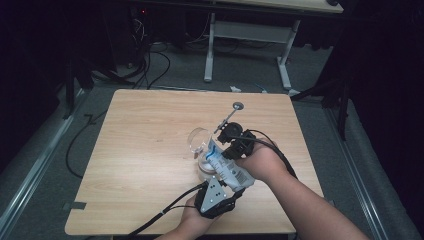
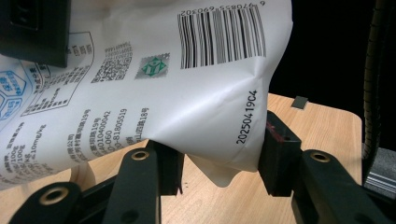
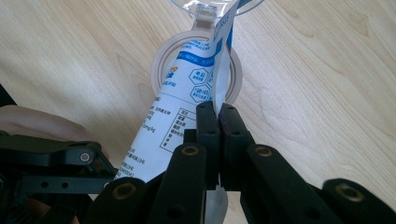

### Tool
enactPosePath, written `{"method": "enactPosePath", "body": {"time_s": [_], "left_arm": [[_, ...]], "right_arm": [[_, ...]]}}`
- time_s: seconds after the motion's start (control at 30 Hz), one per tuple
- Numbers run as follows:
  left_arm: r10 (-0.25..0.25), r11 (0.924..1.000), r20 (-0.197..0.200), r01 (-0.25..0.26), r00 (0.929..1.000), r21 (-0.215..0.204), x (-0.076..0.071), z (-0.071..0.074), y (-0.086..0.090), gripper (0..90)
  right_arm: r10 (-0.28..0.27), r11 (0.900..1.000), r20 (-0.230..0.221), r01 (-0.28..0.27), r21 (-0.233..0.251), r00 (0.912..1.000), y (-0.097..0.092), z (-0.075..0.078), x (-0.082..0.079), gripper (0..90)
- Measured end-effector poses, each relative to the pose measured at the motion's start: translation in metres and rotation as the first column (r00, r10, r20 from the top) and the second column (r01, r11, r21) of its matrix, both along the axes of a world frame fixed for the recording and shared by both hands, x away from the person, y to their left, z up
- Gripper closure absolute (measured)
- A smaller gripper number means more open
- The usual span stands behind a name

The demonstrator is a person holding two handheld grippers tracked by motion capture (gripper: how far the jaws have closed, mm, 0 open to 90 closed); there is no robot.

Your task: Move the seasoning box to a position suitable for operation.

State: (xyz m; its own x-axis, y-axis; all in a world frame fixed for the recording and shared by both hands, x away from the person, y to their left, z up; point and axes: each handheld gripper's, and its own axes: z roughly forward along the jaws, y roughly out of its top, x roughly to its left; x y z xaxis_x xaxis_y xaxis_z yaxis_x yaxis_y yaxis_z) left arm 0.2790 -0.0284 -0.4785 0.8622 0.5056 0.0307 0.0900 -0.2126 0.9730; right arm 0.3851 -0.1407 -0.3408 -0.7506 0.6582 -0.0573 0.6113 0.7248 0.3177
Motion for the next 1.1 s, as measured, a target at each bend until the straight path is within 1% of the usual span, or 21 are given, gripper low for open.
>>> {"method": "enactPosePath", "body": {"time_s": [0.1, 0.27, 0.33, 0.67, 0.83, 0.97, 1.1], "left_arm": [[-0.001, 1.0000, -0.005, 0.001, 1.0000, 0.000, 0.000, -0.001, 0.001, 57.4], [-0.009, 0.9999, -0.028, 0.008, 0.9996, -0.009, 0.000, -0.004, 0.002, 57.6], [-0.009, 0.9999, -0.028, 0.009, 0.9996, -0.010, -0.001, -0.005, 0.002, 57.6], [-0.014, 0.9999, -0.042, 0.014, 0.9990, 0.001, -0.001, -0.011, 0.005, 57.8], [-0.015, 0.9999, -0.046, 0.016, 0.9988, 0.006, -0.001, -0.015, 0.006, 57.8], [-0.015, 0.9998, -0.061, 0.015, 0.9980, 0.009, 0.000, -0.019, 0.007, 57.8], [-0.009, 0.9998, -0.067, 0.010, 0.9977, 0.015, 0.000, -0.022, 0.008, 57.9]], "right_arm": [[0.004, 1.0000, 0.000, -0.004, 0.006, 1.0000, 0.000, 0.000, -0.001, 89.0], [0.003, 1.0000, -0.001, -0.003, -0.002, 1.0000, 0.000, 0.000, -0.002, 89.0], [0.000, 1.0000, -0.002, 0.000, -0.002, 1.0000, 0.000, 0.000, -0.003, 89.1], [0.014, 0.9998, -0.005, -0.014, -0.010, 0.9999, 0.000, 0.000, -0.004, 89.1], [0.008, 0.9999, -0.011, -0.008, -0.007, 0.9999, 0.000, -0.001, -0.006, 89.2], [0.011, 0.9999, -0.014, -0.011, -0.009, 0.9998, -0.002, -0.002, -0.006, 89.2], [0.010, 0.9999, -0.020, -0.010, -0.005, 0.9997, -0.002, -0.003, -0.006, 89.3]]}}
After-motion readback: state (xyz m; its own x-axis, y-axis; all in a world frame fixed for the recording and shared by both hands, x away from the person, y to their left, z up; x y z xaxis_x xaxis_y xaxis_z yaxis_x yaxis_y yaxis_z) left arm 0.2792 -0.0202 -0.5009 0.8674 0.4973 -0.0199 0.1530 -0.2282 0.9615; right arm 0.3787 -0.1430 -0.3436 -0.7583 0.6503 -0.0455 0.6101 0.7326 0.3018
